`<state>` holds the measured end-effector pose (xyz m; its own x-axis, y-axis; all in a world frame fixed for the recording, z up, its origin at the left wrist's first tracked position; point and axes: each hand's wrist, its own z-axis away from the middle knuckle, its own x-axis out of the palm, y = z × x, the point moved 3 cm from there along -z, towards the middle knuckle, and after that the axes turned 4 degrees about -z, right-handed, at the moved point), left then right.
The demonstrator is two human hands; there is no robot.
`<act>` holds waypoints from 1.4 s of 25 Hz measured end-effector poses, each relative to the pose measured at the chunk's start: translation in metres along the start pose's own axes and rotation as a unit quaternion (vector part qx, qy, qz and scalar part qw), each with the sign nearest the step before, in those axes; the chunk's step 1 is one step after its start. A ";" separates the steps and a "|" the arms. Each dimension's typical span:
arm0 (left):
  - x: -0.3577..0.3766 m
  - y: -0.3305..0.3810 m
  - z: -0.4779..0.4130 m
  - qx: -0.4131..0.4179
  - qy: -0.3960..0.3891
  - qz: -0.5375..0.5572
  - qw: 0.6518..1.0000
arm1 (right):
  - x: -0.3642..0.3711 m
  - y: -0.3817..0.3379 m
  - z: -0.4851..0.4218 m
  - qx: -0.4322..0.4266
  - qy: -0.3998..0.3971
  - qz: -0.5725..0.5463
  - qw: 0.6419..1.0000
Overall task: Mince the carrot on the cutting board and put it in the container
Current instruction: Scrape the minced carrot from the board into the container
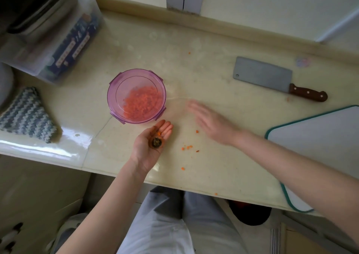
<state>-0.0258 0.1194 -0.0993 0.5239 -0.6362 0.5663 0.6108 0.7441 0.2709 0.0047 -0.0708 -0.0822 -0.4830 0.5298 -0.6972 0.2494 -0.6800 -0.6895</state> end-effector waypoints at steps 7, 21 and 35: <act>0.045 -0.002 -0.026 -0.022 -0.018 0.012 1.000 | -0.065 0.050 -0.107 0.128 0.060 0.062 0.988; 0.058 -0.003 -0.038 -0.059 -0.035 0.019 0.997 | -0.023 0.023 -0.067 0.051 -0.006 0.097 0.994; 0.081 -0.038 -0.041 -0.068 -0.078 -0.060 0.993 | -0.028 0.056 0.076 0.213 0.189 -0.059 0.957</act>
<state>0.0178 0.0317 -0.0960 0.3508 -0.6709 0.6533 0.7434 0.6238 0.2414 -0.0314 -0.1622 -0.0857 -0.1285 0.7062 -0.6963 -0.1922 -0.7065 -0.6811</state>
